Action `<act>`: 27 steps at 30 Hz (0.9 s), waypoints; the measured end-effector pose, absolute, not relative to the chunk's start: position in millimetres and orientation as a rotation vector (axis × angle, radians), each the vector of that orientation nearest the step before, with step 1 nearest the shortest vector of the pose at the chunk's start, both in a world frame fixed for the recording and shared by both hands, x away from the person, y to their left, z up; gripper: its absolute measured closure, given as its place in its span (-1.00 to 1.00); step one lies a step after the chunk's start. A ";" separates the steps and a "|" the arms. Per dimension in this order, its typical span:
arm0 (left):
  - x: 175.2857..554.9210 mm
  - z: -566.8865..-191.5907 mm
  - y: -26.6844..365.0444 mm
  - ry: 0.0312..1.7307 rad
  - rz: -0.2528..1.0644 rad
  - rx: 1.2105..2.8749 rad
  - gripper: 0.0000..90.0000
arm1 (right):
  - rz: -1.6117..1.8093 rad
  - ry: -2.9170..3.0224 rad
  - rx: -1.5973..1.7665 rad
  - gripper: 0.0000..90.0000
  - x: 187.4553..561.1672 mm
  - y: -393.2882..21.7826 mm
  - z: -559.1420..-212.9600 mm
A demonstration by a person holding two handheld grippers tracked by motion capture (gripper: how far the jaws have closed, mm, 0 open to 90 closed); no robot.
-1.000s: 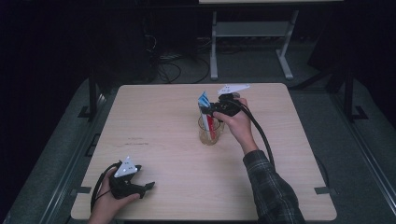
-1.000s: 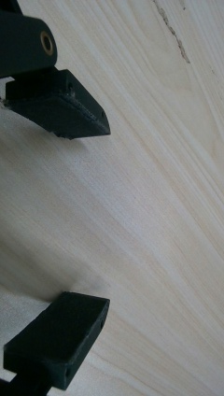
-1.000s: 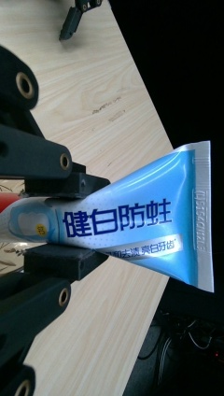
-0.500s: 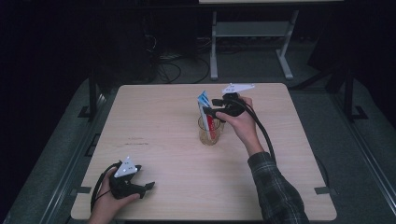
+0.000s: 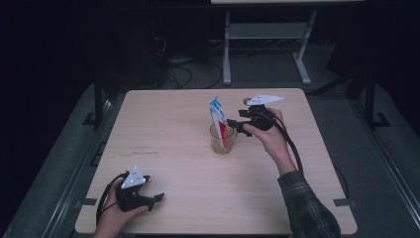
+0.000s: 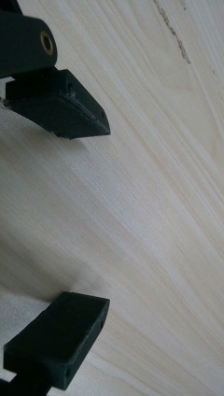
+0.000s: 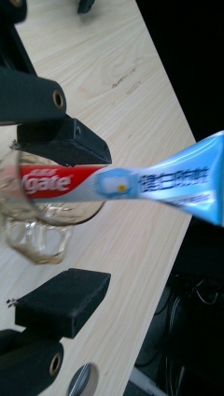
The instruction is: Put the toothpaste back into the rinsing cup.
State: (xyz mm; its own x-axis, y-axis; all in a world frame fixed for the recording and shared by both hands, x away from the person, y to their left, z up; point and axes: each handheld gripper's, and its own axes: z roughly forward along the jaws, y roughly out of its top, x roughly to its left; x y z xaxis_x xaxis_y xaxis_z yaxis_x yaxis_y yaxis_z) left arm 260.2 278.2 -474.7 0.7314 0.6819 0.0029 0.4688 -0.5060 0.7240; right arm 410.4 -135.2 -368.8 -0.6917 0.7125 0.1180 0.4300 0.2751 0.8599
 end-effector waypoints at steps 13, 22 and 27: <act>259.8 -474.8 278.3 0.866 0.374 2.199 -0.70 | 1.375 2.228 1.074 -0.23 379.5 -164.2 -387.6; 259.8 -474.7 278.3 0.864 0.375 2.200 -0.70 | 1.364 2.216 1.119 -0.26 359.1 -184.8 -403.0; 259.1 -474.7 278.7 0.867 0.376 2.198 -0.70 | 1.352 2.217 1.137 -0.29 348.6 -194.7 -410.4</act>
State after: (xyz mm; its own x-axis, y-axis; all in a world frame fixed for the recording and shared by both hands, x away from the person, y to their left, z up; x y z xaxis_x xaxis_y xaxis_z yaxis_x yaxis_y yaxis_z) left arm 259.1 278.7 -474.7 0.7298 0.6836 0.0034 0.4694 -0.5047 0.7245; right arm 348.6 -194.7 -410.4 -0.6390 0.7568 0.1374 0.4687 0.2415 0.8497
